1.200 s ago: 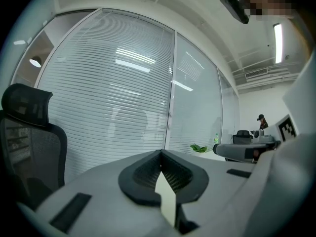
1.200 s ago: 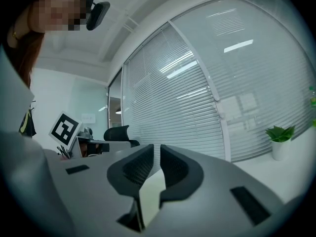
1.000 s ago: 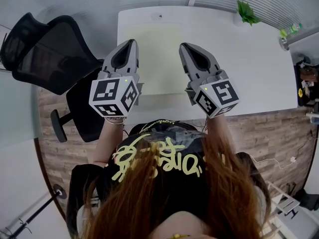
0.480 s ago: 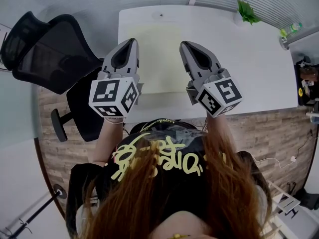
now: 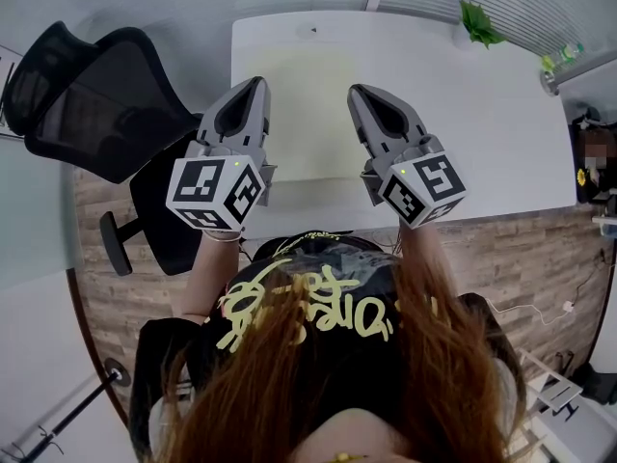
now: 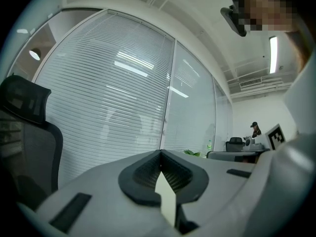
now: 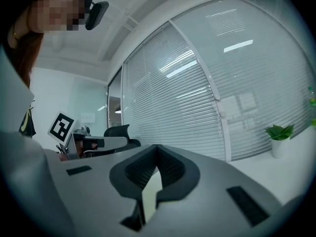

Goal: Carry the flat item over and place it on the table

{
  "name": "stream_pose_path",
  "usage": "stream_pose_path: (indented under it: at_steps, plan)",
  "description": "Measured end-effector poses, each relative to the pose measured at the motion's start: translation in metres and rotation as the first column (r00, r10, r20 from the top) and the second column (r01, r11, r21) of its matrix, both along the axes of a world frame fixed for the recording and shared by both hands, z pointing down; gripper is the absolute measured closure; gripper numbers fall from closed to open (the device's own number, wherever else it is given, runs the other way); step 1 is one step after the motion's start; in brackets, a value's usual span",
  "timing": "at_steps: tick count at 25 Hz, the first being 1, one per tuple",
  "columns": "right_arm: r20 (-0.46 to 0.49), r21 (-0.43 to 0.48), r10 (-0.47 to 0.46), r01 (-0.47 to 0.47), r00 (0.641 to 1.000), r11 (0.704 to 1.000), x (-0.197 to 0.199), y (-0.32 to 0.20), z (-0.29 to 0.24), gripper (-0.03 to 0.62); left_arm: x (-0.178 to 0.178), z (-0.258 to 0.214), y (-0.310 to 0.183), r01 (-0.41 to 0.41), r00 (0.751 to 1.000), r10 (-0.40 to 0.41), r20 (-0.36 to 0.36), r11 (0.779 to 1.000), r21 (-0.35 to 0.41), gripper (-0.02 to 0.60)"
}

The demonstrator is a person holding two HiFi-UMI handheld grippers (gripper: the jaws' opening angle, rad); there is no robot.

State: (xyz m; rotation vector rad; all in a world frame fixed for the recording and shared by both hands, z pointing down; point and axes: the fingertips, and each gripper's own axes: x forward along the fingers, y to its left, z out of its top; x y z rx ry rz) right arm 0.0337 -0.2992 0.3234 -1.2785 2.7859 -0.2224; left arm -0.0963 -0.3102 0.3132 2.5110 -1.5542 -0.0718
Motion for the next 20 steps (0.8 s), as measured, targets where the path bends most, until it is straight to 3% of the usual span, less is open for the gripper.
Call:
stream_pose_path:
  at_steps: [20]
  plan:
    - [-0.028, -0.009, 0.020, -0.021, 0.999, 1.000, -0.0085, 0.0036, 0.0066, 0.592, -0.0086, 0.0099, -0.0028, -0.008, 1.000, 0.008, -0.011, 0.999, -0.036, 0.586]
